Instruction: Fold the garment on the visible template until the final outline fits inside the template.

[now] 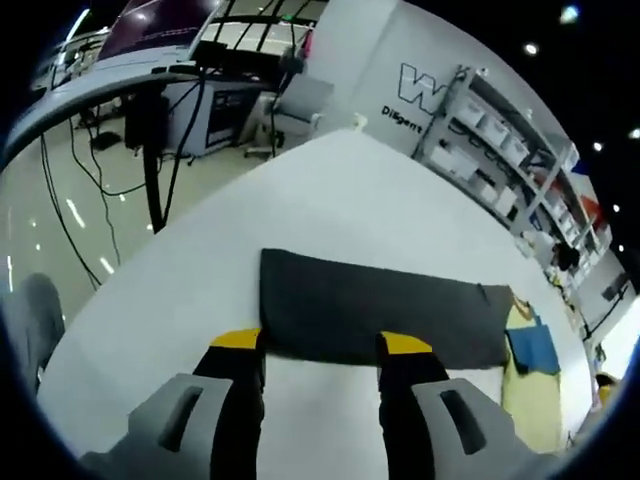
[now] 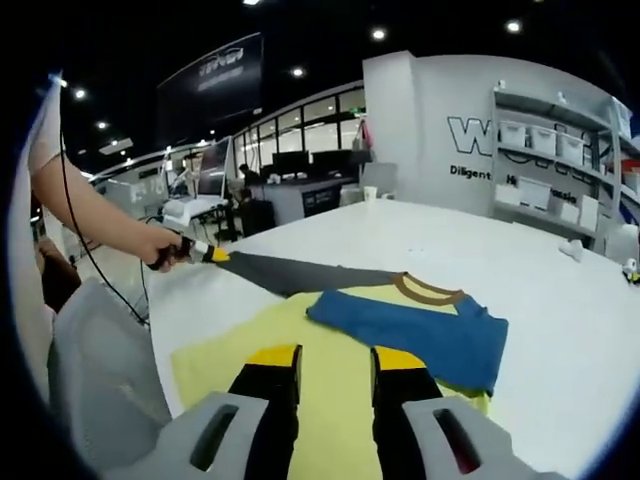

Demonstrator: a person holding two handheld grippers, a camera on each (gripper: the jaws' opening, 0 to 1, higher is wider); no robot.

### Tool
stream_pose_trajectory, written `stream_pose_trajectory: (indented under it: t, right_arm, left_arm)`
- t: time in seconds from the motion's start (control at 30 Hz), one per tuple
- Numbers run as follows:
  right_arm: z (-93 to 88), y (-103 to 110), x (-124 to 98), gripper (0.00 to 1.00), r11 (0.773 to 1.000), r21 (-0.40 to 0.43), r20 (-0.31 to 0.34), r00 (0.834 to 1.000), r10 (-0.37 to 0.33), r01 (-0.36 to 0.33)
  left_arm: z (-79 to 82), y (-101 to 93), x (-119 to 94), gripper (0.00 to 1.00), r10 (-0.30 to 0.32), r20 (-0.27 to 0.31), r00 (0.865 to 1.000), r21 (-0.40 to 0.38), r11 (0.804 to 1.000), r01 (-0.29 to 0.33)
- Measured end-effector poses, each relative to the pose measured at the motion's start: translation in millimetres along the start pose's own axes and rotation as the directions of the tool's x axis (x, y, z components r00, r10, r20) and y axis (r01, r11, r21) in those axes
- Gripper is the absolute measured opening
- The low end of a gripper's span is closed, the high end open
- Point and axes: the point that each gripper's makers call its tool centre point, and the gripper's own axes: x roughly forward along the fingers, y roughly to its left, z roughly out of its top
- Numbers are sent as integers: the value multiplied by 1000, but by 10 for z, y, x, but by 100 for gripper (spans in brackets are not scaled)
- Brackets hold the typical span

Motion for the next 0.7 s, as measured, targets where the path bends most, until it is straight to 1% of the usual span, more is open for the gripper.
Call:
stream_pose_trajectory:
  t: [0.03,0.07,0.1,0.17,0.2,0.23,0.27,0.33,0.37,0.4,0.47,0.53,0.6,0.7]
  right_arm:
    - [-4,1,-7,21,1000,0,-2,1000,-3,3]
    - [-7,3,-18,20,1000,-2,-4,1000,-6,6]
    - [-11,0,-32,20,1000,-4,-5,1000,-10,10]
    - [-14,-14,-52,19,1000,-1,-5,1000,-17,17]
    - [-14,-21,-64,19,1000,1,-4,1000,-20,20]
    - [-16,-37,-81,18,1000,2,-3,1000,-27,27]
    - [-19,-49,-94,18,1000,5,-1,1000,-30,30]
    - [-35,-78,-111,18,999,9,-1,999,-38,38]
    - [-45,-93,-116,17,999,14,-2,999,-41,41]
    - [-48,-101,-118,17,999,15,0,999,-43,43]
    - [-43,-111,-126,16,999,19,4,999,-47,47]
    - [-40,-122,-129,16,998,24,9,999,-50,50]
    - [-42,-125,-127,15,998,29,16,999,-50,50]
    - [-57,-137,-125,15,998,41,26,998,-50,49]
  left_arm:
    - [-26,3,-22,32,26,-9,1000,32,999,-25]
    - [-42,52,-20,24,54,-21,998,72,996,-52]
    - [-59,21,-27,18,55,-24,998,71,996,-53]
    - [-55,65,-41,6,76,-25,997,65,995,-74]
    - [-69,65,-51,2,75,-35,997,52,996,-73]
    - [-64,43,-63,2,62,-33,998,24,998,-61]
    - [-57,39,-82,2,59,-34,998,14,998,-59]
    - [-56,19,-111,1,49,-41,998,4,999,-49]
    - [-32,5,-139,1,42,-30,999,3,999,-42]
    - [57,-37,-164,1,22,12,1000,-15,1000,-21]
    - [141,-100,-204,1,-3,44,999,-34,999,5]
    - [245,-155,-260,1,-14,65,998,-29,999,16]
    - [377,-244,-298,1,-43,97,994,-12,999,44]
    - [609,-408,-354,1,-93,153,984,5,996,93]
